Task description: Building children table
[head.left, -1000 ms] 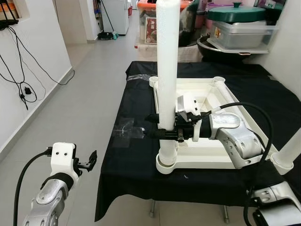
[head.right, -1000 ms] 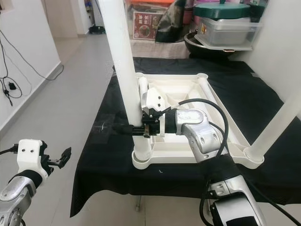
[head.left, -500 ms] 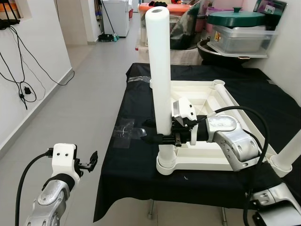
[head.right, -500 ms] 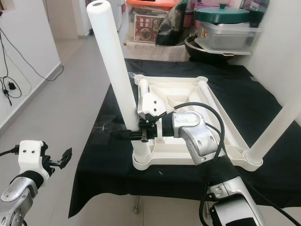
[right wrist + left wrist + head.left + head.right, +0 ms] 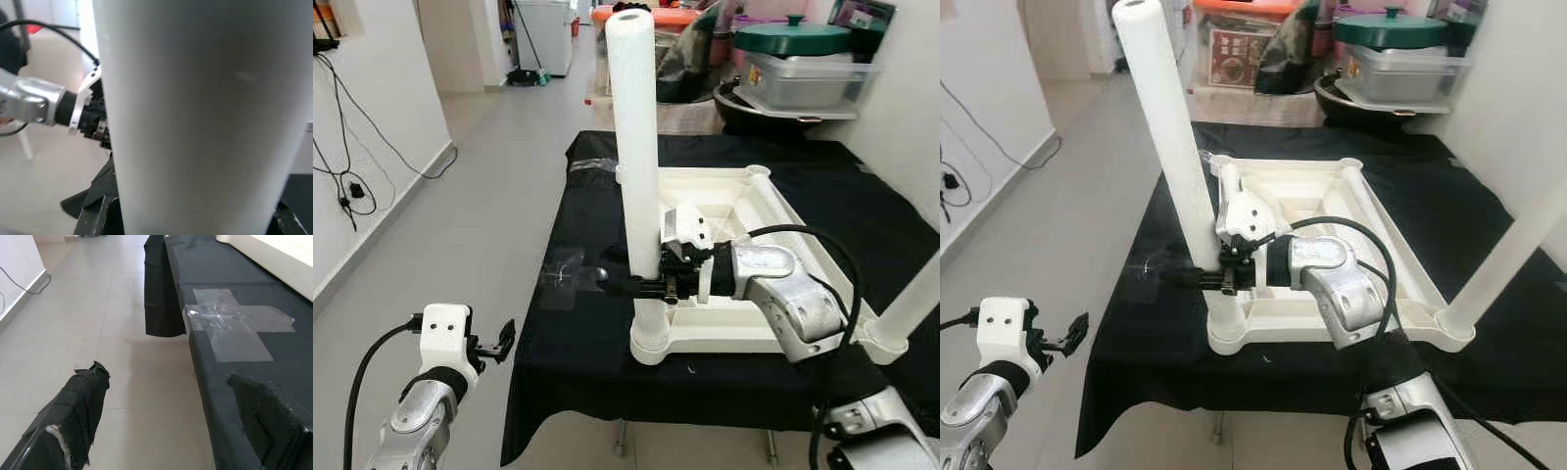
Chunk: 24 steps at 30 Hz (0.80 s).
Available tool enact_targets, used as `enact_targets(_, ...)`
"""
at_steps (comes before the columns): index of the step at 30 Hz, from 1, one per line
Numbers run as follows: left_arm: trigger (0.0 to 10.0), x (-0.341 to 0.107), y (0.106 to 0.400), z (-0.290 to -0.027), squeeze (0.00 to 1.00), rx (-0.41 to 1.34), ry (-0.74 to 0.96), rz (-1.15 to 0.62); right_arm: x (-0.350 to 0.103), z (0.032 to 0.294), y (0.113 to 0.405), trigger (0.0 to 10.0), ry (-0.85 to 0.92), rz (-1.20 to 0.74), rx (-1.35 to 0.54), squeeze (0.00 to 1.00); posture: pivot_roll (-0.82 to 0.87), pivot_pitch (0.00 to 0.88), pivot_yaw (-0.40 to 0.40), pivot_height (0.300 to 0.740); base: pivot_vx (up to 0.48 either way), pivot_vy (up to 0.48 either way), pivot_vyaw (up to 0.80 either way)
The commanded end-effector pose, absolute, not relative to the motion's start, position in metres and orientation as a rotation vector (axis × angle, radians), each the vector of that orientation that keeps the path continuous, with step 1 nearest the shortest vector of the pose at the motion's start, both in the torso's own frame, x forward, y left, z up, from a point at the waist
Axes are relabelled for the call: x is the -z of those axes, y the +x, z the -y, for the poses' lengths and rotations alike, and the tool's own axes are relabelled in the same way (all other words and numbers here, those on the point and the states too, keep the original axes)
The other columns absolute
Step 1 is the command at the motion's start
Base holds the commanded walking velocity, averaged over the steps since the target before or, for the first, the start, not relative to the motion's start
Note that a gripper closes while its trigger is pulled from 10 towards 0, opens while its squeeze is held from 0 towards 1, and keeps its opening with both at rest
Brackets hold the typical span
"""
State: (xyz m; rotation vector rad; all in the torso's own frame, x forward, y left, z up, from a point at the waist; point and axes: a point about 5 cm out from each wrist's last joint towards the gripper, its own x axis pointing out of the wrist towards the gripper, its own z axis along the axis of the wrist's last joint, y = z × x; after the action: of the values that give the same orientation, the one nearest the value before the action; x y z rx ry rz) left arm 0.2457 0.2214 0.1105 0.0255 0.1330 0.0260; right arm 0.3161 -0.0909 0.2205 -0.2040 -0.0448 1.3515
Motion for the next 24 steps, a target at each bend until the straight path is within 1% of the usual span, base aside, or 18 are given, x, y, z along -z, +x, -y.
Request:
enact_targets(1, 10.0, -0.109, 0.246, -0.219, 0.00, -0.027, 0.014, -0.129, -0.199, 0.091, 0.319, 10.0, -0.111, -0.049, -1.291, 0.00, 0.11, 0.000, -0.060, 0.740, 0.000, 0.000, 0.00)
enact_targets(2, 10.0, -0.109, 0.246, -0.219, 0.00, -0.027, 0.014, -0.129, -0.199, 0.091, 0.319, 10.0, -0.111, -0.049, -1.291, 0.00, 0.11, 0.000, -0.060, 0.740, 0.000, 0.000, 0.00)
enact_targets(3, 10.0, -0.108, 0.246, -0.219, 0.00, -0.027, 0.013, -0.130, -0.194, 0.091, 0.322, 10.0, -0.073, -0.066, -1.214, 0.00, 0.11, 0.000, -0.060, 0.740, 0.000, 0.000, 0.00)
enact_targets(4, 10.0, -0.108, 0.246, -0.219, 0.00, -0.027, 0.013, -0.130, -0.194, 0.091, 0.322, 10.0, -0.073, -0.066, -1.214, 0.00, 0.11, 0.000, -0.060, 0.740, 0.000, 0.000, 0.00)
enact_targets(5, 10.0, -0.108, 0.246, -0.220, 0.00, -0.028, 0.014, -0.131, -0.190, 0.092, 0.326, 10.0, -0.062, -0.082, -1.148, 0.00, 0.11, 0.000, -0.060, 0.740, 0.000, 0.000, 0.00)
enact_targets(6, 10.0, -0.108, 0.245, -0.221, 0.00, -0.032, 0.016, -0.132, -0.181, 0.094, 0.333, 10.0, -0.038, -0.116, -1.006, 0.00, 0.11, 0.000, -0.060, 0.740, 0.000, 0.000, 0.00)
enact_targets(7, 10.0, -0.108, 0.245, -0.222, 0.00, -0.034, 0.017, -0.132, -0.177, 0.096, 0.336, 10.0, -0.026, -0.134, -0.942, 0.00, 0.11, 0.000, -0.060, 0.740, 0.000, 0.000, 0.00)
enact_targets(9, 10.0, -0.108, 0.245, -0.222, 0.00, -0.035, 0.018, -0.132, -0.175, 0.096, 0.337, 10.0, -0.019, -0.144, -0.906, 0.00, 0.11, 0.000, -0.060, 0.740, 0.000, 0.000, 0.00)
enact_targets(13, 10.0, -0.109, 0.245, -0.223, 0.00, -0.039, 0.020, -0.132, -0.161, 0.104, 0.344, 10.0, 0.012, -0.189, -0.685, 0.00, 0.11, 0.000, -0.059, 0.740, 0.000, 0.000, 0.00)
enact_targets(14, 10.0, -0.109, 0.246, -0.223, 0.00, -0.039, 0.021, -0.132, -0.155, 0.106, 0.342, 10.0, 0.003, -0.208, -0.636, 0.00, 0.11, 0.000, -0.059, 0.740, 0.000, 0.000, 0.00)
enact_targets(15, 10.0, -0.109, 0.246, -0.223, 0.00, -0.039, 0.021, -0.132, -0.155, 0.106, 0.342, 10.0, 0.003, -0.208, -0.636, 0.00, 0.11, 0.000, -0.059, 0.740, 0.000, 0.000, 0.00)
enact_targets(18, 10.0, -0.108, 0.246, -0.223, 0.00, -0.040, 0.024, -0.132, -0.146, 0.114, 0.342, 10.0, -0.049, -0.228, -0.451, 0.00, 0.10, 0.000, -0.055, 0.740, 0.000, 0.000, 0.00)
enact_targets(19, 10.0, -0.108, 0.246, -0.223, 0.00, -0.040, 0.024, -0.132, -0.146, 0.114, 0.342, 10.0, -0.049, -0.228, -0.451, 0.00, 0.10, 0.000, -0.055, 0.740, 0.000, 0.000, 0.00)
enact_targets(21, 10.0, -0.108, 0.247, -0.224, 0.00, -0.041, 0.025, -0.133, -0.143, 0.119, 0.344, 10.0, -0.069, -0.237, -0.363, 0.00, 0.10, 0.000, -0.055, 0.740, 0.000, 0.000, 0.00)
enact_targets(22, 10.0, -0.108, 0.248, -0.224, 0.00, -0.044, 0.027, -0.133, -0.139, 0.131, 0.348, 10.0, -0.056, -0.244, -0.201, 0.00, 0.11, 0.000, -0.059, 0.740, 0.000, 0.000, 0.00)
enact_targets(23, 10.0, -0.108, 0.248, -0.224, 0.00, -0.044, 0.027, -0.133, -0.139, 0.131, 0.348, 10.0, -0.056, -0.244, -0.201, 0.00, 0.11, 0.000, -0.059, 0.740, 0.000, 0.000, 0.00)
enact_targets(24, 10.0, -0.108, 0.250, -0.224, 0.00, -0.052, 0.030, -0.132, -0.135, 0.148, 0.350, 10.0, -0.016, -0.257, 0.046, 0.00, 0.11, 0.000, -0.061, 0.740, 0.000, 0.000, 0.00)
